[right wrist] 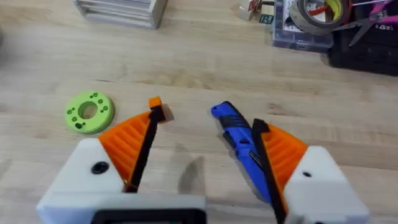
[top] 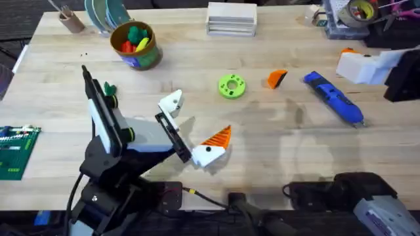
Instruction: Pick up the gripper from the table and insert it into the empty holder that is missing its gripper. Then pick up a screw, insert it into the mounting hole, and use the screwdriver to tighten it. Finally, clean up the table by picking up the vegetable and placing it into the bucket.
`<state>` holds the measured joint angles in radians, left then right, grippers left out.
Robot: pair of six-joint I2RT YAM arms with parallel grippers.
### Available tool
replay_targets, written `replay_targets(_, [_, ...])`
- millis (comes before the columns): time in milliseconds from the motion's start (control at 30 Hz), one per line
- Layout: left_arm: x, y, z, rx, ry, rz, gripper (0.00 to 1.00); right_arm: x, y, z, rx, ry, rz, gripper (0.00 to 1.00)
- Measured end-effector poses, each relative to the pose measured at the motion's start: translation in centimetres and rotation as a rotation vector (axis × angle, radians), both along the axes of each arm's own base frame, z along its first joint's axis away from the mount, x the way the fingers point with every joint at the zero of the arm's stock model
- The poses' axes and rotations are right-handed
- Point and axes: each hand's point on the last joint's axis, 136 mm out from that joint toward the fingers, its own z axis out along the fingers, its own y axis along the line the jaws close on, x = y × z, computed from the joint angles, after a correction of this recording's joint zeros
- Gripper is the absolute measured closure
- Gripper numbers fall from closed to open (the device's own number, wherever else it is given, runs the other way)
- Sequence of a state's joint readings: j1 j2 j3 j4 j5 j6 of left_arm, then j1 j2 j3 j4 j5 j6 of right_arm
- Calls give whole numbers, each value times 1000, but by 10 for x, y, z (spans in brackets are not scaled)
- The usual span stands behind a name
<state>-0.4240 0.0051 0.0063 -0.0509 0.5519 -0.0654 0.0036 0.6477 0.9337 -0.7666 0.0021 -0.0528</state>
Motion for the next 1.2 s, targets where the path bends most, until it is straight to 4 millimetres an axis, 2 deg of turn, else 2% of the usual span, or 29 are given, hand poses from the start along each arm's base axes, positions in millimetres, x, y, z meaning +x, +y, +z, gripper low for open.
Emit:
replay_targets(933, [1,1,0,1,0,8,8,-1,3,-4,33,20,-2,17])
replay_targets(1033, [1,1,0,1,0,10,8,4,11,-13,50,67,35,17])
replay_targets(1200, [2,1,0,1,0,11,8,21,37,-53,49,249,142,16])
